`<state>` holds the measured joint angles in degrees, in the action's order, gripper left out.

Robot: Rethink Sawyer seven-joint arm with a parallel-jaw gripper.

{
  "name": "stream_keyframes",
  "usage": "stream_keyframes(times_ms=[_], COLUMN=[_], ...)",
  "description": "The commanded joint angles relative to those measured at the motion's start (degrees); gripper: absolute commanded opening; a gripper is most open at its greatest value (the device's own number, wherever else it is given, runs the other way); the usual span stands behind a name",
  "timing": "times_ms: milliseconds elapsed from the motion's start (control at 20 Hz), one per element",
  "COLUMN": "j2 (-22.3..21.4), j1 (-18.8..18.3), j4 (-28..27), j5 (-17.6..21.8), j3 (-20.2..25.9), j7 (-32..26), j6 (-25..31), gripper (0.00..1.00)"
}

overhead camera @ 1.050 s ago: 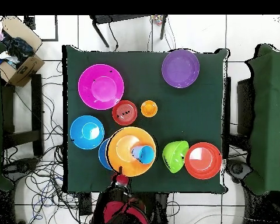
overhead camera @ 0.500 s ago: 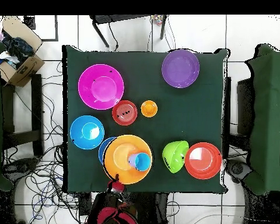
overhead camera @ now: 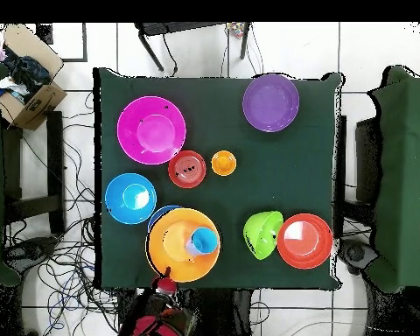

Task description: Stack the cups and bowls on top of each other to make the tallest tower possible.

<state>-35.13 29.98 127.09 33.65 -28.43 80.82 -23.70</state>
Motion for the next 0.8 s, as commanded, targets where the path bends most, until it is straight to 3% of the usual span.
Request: stream_keyframes(times_ms=[50, 800], j2=[2.69, 4.14], j1=[0.79, 1.14], j4=[-4.85, -8.60], j5=[-4.06, -4.68], j3=[4.39, 3.22], j7=[8.26, 7.74], j6=[2.66, 1.40], gripper=[0.00, 0.00])
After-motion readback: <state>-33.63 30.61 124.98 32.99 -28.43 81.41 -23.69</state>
